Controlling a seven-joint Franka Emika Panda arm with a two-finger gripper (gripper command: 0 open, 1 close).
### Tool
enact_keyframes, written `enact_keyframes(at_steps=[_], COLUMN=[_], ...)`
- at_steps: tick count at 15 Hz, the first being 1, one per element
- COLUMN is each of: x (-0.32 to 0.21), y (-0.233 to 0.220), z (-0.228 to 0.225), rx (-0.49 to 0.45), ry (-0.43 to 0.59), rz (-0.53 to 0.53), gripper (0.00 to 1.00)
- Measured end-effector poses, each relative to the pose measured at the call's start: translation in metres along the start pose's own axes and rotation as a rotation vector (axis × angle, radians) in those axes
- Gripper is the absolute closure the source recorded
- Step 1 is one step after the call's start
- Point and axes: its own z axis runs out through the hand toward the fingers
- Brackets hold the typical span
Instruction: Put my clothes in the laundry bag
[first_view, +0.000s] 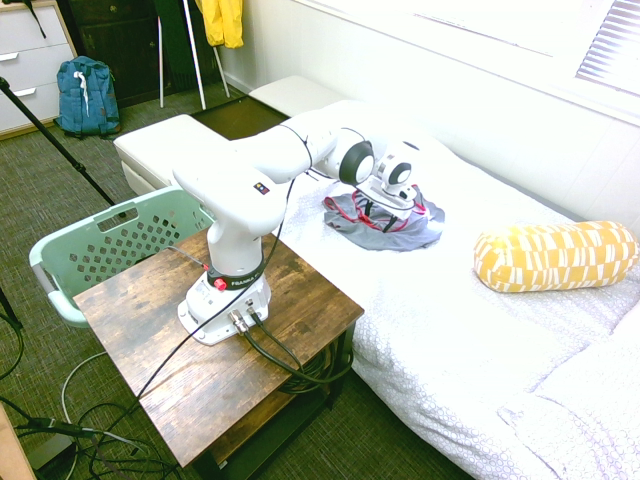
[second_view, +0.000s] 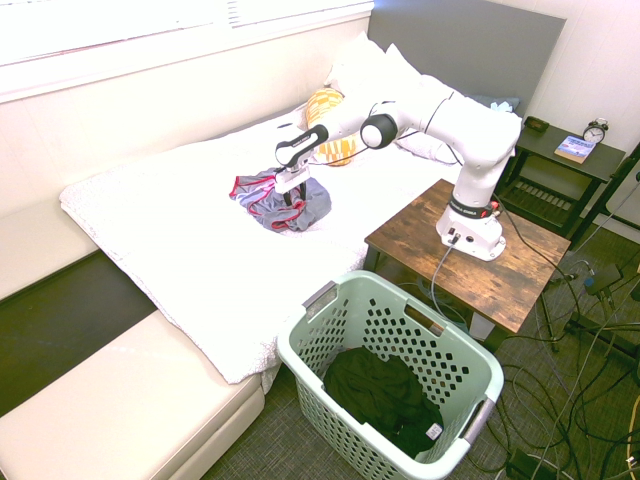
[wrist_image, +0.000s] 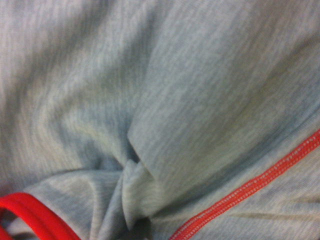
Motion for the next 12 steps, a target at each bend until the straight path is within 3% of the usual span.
enact_keyframes(at_steps=[12], x=[-0.0011], y=[-0.0036], z=[-0.0061], rx=[0.019], ry=[-0.011], rz=[-0.006], gripper=[1.0])
